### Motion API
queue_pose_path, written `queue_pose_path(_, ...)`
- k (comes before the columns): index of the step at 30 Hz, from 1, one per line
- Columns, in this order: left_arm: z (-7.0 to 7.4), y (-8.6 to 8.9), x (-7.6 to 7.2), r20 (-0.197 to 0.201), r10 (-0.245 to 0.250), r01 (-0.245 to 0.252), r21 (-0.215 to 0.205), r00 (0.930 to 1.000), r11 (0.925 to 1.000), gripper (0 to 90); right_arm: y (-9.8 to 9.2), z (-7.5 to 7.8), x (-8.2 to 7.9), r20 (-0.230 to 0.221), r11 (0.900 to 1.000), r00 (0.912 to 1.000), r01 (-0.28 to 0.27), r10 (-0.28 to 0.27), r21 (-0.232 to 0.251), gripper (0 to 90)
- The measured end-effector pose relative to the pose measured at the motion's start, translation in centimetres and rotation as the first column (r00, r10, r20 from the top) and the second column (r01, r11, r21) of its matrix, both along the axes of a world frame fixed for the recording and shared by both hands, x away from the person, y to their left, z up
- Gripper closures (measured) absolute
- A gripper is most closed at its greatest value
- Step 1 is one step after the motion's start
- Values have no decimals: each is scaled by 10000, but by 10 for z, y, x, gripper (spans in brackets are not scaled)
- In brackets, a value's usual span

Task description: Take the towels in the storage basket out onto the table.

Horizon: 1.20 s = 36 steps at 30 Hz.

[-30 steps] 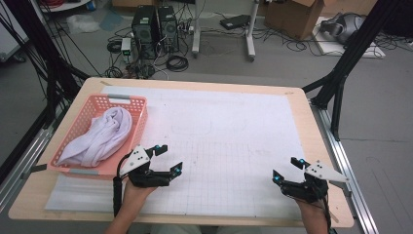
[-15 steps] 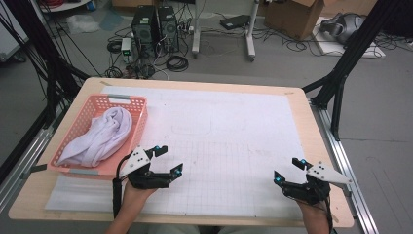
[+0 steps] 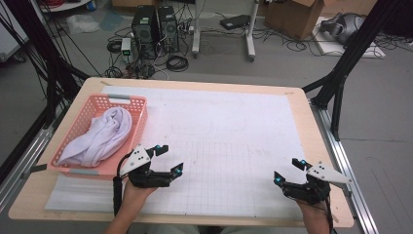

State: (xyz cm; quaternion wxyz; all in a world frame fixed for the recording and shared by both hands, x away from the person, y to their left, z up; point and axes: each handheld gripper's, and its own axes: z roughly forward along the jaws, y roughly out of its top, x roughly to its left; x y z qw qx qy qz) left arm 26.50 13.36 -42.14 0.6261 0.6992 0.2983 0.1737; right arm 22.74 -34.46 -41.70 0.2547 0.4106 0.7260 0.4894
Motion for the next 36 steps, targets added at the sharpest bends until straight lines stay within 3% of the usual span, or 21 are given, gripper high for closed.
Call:
queue_pose_path(7,5,0,2,1,-59,59,11,10000,10000,166,0,1,-1,9,9999,9999,136,-136,-22,147)
queue_pose_path(15,26,2,7,-136,-554,547,-472,9984,9974,166,-3,0,0,5,9998,9998,193,-193,-23,148)
queue_pose_path(26,60,31,14,266,163,-153,-346,9995,9993,164,-7,1,-1,23,9996,9996,282,-283,73,147)
queue_pose_path(30,72,47,19,117,245,-240,-449,9996,9987,158,-7,1,-1,-9,9994,9995,321,-321,103,148)
queue_pose_path(36,83,72,27,-35,726,-726,-98,9974,9973,158,-7,0,-1,-43,9994,9994,342,-342,84,148)
